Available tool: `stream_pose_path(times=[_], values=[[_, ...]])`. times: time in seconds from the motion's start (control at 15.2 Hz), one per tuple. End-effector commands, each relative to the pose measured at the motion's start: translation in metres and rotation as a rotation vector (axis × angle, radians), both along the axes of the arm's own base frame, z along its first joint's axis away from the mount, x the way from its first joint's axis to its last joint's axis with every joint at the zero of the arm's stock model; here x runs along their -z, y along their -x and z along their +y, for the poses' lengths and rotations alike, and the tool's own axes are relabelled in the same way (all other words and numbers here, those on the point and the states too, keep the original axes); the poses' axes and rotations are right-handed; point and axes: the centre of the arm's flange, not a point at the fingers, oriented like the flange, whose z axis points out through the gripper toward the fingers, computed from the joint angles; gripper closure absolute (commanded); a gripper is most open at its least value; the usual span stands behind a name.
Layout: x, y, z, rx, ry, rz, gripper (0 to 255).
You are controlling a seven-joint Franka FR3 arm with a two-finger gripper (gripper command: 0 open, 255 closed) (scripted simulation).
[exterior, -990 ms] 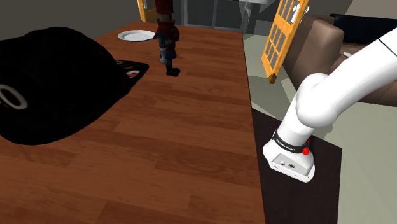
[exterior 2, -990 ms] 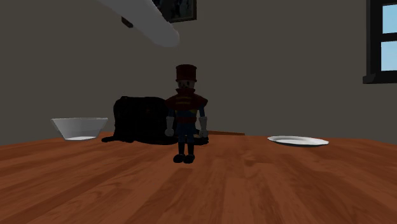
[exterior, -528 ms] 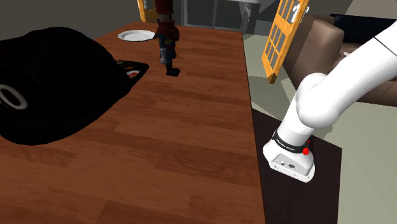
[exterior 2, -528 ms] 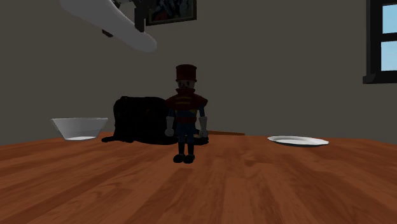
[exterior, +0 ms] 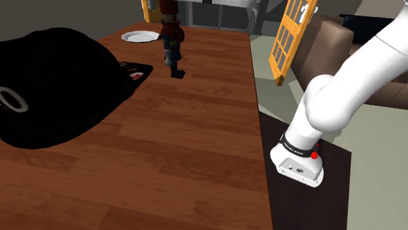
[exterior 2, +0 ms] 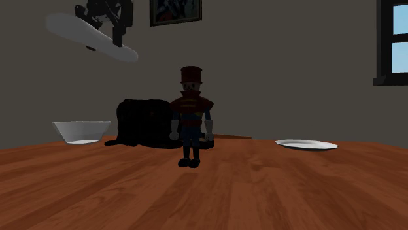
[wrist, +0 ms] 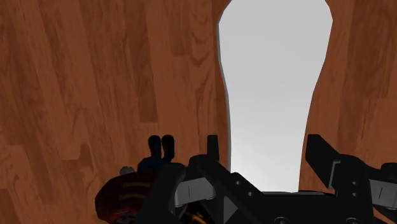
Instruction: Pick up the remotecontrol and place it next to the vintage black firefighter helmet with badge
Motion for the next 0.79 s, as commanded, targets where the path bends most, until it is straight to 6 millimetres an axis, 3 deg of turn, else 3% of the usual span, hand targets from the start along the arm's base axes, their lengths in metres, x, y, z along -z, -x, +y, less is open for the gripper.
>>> stream_pose_path(times=[0.0, 0.73], values=[[0.0, -0.001, 0.028, 0.001, -0.001, 0.0, 255], [-0.001, -0.001, 0.177, 0.001, -0.001, 0.0, 255]])
